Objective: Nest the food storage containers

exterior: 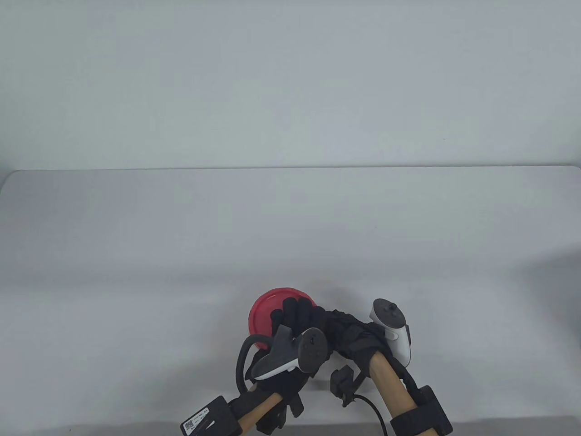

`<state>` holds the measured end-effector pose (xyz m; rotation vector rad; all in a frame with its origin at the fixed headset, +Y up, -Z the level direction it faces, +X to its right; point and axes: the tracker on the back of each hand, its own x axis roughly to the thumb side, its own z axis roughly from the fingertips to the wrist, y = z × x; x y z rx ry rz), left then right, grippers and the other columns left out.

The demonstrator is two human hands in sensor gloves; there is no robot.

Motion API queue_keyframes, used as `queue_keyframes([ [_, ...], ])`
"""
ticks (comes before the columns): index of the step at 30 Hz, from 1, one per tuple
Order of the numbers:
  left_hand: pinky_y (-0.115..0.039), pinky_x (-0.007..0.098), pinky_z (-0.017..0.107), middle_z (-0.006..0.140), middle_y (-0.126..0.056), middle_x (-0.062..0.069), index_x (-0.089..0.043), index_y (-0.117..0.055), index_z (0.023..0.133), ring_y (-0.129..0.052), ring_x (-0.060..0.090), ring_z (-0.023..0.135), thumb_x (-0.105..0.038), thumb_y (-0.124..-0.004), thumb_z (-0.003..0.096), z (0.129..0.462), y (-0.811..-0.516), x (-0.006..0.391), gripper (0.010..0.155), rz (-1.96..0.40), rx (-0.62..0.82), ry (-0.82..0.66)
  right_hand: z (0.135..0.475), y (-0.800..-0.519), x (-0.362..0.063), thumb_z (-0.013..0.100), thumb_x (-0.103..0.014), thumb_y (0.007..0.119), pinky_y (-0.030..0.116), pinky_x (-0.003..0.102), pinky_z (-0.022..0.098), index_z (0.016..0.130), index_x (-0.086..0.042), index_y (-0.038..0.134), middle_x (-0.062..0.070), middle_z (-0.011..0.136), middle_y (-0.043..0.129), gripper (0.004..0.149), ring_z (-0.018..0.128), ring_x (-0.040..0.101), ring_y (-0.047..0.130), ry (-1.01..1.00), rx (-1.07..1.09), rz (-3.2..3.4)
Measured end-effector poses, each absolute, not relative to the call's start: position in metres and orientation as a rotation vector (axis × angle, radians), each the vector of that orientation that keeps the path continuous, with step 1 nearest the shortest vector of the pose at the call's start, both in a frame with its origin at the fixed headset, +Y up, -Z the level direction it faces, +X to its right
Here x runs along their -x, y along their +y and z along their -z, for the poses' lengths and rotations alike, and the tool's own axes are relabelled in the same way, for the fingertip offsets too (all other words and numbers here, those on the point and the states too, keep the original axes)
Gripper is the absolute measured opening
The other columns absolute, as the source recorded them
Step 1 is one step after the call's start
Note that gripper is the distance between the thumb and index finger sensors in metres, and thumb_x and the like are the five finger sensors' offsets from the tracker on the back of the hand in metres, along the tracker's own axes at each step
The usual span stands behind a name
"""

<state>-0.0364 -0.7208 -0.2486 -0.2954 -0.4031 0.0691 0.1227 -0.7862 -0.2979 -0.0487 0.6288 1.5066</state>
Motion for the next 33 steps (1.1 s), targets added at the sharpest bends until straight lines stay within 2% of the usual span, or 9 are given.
queue_keyframes([
  [3, -0.013, 0.054, 0.084, 0.129, -0.003, 0.012, -0.026, -0.001, 0.119, -0.006, 0.042, 0.117, -0.046, -0.041, 0.0676, 0.247, -0.722, 0.040, 0.068, -0.028, 0.253, -0.438, 0.298, -0.786, -0.122, 0.063, -0.018, 0.055, 0.058, 0.056, 0.062, 0.091, 0.009, 0.055, 0.032, 0.106, 0.021, 0.040, 0.093, 0.051, 0.045, 0.636, 0.050, -1.498],
  [10, -0.012, 0.050, 0.086, 0.129, -0.006, 0.008, -0.027, -0.006, 0.119, -0.006, 0.036, 0.118, -0.041, -0.045, 0.0671, 0.249, -0.720, 0.059, 0.066, -0.075, 0.287, -0.646, 0.298, -0.786, -0.122, 0.062, -0.017, 0.056, 0.058, 0.056, 0.062, 0.090, 0.011, 0.057, 0.032, 0.106, 0.022, 0.039, 0.093, 0.051, 0.045, 0.606, 0.071, -1.499],
  [17, -0.015, 0.048, 0.087, 0.128, -0.009, 0.011, -0.025, -0.010, 0.118, -0.011, 0.037, 0.118, -0.034, -0.046, 0.0662, 0.246, -0.717, 0.058, 0.064, -0.033, 0.293, -0.721, 0.299, -0.787, -0.122, 0.061, -0.017, 0.057, 0.059, 0.056, 0.062, 0.088, 0.011, 0.059, 0.030, 0.106, 0.024, 0.039, 0.093, 0.050, 0.046, 0.604, 0.091, -1.488],
  [22, -0.016, 0.049, 0.086, 0.128, -0.007, 0.010, -0.026, -0.008, 0.118, -0.011, 0.037, 0.118, -0.035, -0.046, 0.0664, 0.246, -0.714, 0.056, 0.065, 0.007, 0.314, -0.692, 0.298, -0.788, -0.124, 0.063, -0.019, 0.055, 0.057, 0.057, 0.062, 0.092, 0.009, 0.056, 0.030, 0.106, 0.022, 0.040, 0.093, 0.051, 0.044, 0.635, 0.073, -1.481],
  [25, -0.017, 0.052, 0.085, 0.130, -0.016, 0.010, -0.029, -0.015, 0.121, -0.019, 0.039, 0.120, -0.043, -0.048, 0.0660, 0.249, -0.706, 0.057, 0.066, -0.031, 0.288, -0.669, 0.299, -0.789, -0.127, 0.066, -0.023, 0.054, 0.054, 0.059, 0.063, 0.099, 0.007, 0.050, 0.032, 0.107, 0.019, 0.044, 0.094, 0.054, 0.040, 0.638, 0.064, -1.456],
  [28, -0.014, 0.058, 0.083, 0.131, -0.012, 0.007, -0.033, -0.018, 0.122, -0.014, 0.038, 0.121, -0.049, -0.049, 0.0651, 0.254, -0.687, 0.067, 0.067, -0.132, 0.170, -0.597, 0.302, -0.784, -0.137, 0.067, -0.028, 0.054, 0.052, 0.061, 0.063, 0.106, 0.008, 0.042, 0.035, 0.107, 0.015, 0.054, 0.094, 0.055, 0.037, 0.548, 0.080, -1.568],
  [31, -0.012, 0.059, 0.082, 0.132, -0.010, 0.006, -0.035, -0.020, 0.123, -0.011, 0.037, 0.121, -0.050, -0.049, 0.0649, 0.262, -0.662, 0.087, 0.067, -0.216, 0.067, -0.503, 0.305, -0.763, -0.152, 0.067, -0.035, 0.053, 0.050, 0.063, 0.062, 0.110, 0.005, 0.037, 0.035, 0.108, 0.015, 0.061, 0.094, 0.057, 0.035, 0.405, 0.066, -1.710],
  [33, -0.010, 0.059, 0.082, 0.132, -0.009, 0.004, -0.036, -0.022, 0.123, -0.009, 0.036, 0.122, -0.049, -0.050, 0.0652, 0.267, -0.642, 0.109, 0.066, -0.193, -0.001, -0.420, 0.305, -0.736, -0.165, 0.068, -0.037, 0.053, 0.048, 0.066, 0.062, 0.112, 0.002, 0.034, 0.033, 0.110, 0.015, 0.062, 0.095, 0.056, 0.033, 0.265, 0.013, -1.821],
])
